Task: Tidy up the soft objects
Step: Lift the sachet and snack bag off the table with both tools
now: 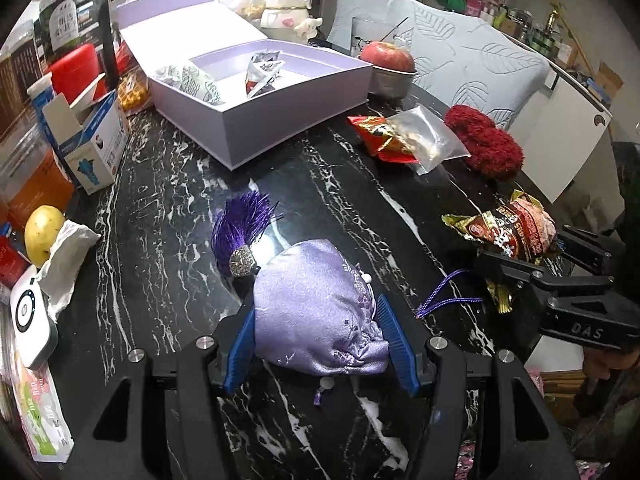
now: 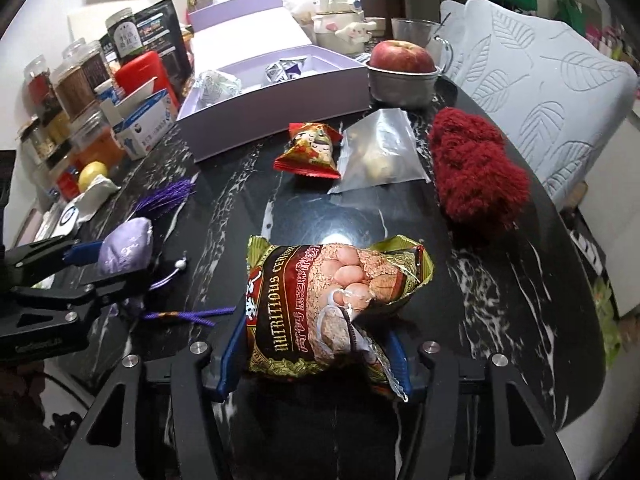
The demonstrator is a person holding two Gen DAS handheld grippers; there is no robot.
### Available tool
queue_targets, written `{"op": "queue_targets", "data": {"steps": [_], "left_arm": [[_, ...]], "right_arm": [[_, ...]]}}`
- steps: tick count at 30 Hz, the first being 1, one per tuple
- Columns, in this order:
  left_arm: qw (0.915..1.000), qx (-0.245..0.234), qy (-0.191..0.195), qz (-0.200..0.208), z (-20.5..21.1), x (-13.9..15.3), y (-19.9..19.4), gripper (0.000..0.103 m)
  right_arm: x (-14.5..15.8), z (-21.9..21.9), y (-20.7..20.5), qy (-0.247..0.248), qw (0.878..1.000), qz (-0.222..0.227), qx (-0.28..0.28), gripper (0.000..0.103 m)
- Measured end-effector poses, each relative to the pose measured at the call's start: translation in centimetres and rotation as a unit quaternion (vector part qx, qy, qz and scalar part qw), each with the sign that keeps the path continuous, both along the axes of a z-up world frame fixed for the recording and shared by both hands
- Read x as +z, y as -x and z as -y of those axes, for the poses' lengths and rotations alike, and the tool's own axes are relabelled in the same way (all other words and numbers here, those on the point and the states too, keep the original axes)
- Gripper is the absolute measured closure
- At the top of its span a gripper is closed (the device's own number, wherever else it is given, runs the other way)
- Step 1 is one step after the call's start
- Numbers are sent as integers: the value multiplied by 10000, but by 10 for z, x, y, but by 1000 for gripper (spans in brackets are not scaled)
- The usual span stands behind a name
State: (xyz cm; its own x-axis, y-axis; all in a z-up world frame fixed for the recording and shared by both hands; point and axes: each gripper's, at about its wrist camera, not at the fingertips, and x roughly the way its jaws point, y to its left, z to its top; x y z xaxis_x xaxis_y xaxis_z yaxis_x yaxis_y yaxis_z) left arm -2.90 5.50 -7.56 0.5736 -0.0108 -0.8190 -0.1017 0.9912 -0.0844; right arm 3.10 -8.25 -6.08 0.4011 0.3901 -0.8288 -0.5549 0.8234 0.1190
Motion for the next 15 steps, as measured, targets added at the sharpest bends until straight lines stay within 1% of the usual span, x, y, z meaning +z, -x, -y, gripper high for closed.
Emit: {"op": "queue_targets", "data": {"steps": [9,15], "left_arm": [[9999,-17,-57,162,7,11,8,45],[9993,-90,-108,354,14,25,13,45]], "right_arm": [[13,14,21,-236,9997,33,36,45],[23,17,36,-341,9992,138,147,45]]}}
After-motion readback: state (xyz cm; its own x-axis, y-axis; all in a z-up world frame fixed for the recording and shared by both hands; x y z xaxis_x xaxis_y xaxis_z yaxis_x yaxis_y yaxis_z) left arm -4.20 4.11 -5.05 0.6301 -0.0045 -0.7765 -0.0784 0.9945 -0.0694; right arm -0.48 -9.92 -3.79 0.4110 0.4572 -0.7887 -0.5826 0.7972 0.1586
